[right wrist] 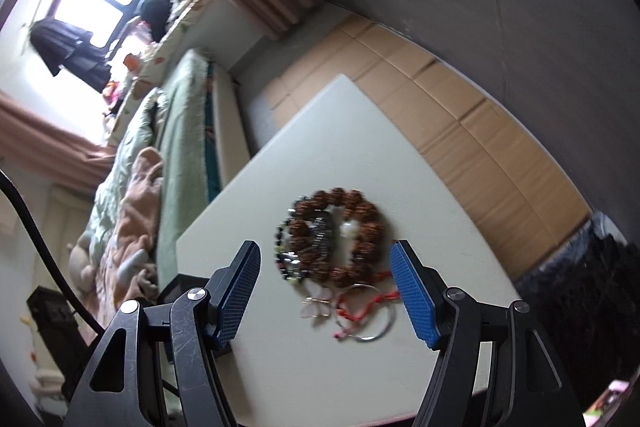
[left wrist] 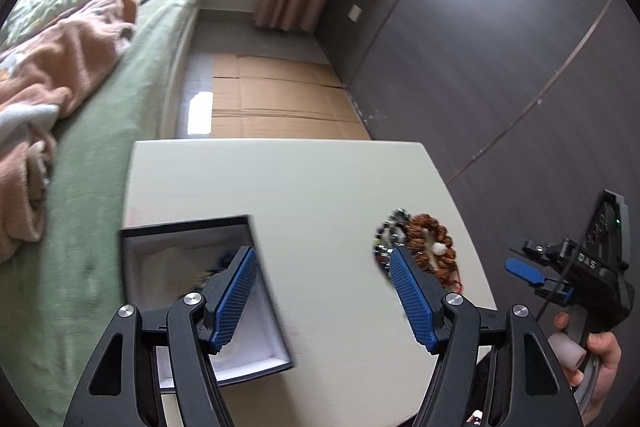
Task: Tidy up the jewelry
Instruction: 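Grasp the dark bead bracelet with the left gripper while the right grasps the brown bead bracelet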
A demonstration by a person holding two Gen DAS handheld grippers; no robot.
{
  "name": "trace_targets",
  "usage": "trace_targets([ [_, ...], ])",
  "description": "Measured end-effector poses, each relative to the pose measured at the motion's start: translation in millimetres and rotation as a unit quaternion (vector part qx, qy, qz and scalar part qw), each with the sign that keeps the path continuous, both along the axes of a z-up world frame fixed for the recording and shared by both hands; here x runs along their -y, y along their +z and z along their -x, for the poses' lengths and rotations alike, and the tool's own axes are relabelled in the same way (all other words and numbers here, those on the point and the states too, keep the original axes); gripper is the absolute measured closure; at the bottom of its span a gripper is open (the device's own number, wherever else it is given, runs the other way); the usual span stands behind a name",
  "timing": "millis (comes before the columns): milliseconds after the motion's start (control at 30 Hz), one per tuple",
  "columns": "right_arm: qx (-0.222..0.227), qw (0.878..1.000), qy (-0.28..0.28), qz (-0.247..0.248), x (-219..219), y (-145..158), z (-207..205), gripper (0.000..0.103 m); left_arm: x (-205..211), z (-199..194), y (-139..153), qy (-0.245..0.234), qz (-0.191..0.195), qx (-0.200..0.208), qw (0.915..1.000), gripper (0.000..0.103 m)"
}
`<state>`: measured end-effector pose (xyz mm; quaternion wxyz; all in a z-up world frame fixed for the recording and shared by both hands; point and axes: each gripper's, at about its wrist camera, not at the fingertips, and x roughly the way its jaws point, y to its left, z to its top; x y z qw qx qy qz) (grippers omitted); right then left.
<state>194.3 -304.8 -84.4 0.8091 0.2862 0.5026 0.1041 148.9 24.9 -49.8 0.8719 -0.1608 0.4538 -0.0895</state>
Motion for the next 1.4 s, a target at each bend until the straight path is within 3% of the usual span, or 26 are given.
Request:
trace_targets([
  [300,-0.012,1.0,-0.008,0.001,8,-7,-4,0.035,46,-15,-13,-0.031,-0.014,0.0,0.9994,0.034],
  [467,-0.029,1.0,-0.005,0.005,4,-18,-14,0.037,59,-27,-28,-0.031,-0.024,-0.013,0.9991,0.053],
  [667,-0.032,0.999,-0.015,0.0,7,-17,-20,0.037,73,-52,-56,-0.036,-0.034,-0.043,0.9979,0.067],
  [1167,-0.041,0.999,-0.035,-0.007,23,-17,-39,0.037,102,-85,-89,-0.071,-0.083,-0.065,0.9919,0.073],
  [1333,-0.042,0.999,-0.03,0.013,18,-14,-43,0.037,116,-86,-89,-0.081,-0.116,-0.041,0.989,0.074],
  [1400,-0.039,0.999,-0.021,0.019,13,-13,-45,0.037,120,-86,-90,-0.086,-0.13,-0.032,0.9873,0.08],
])
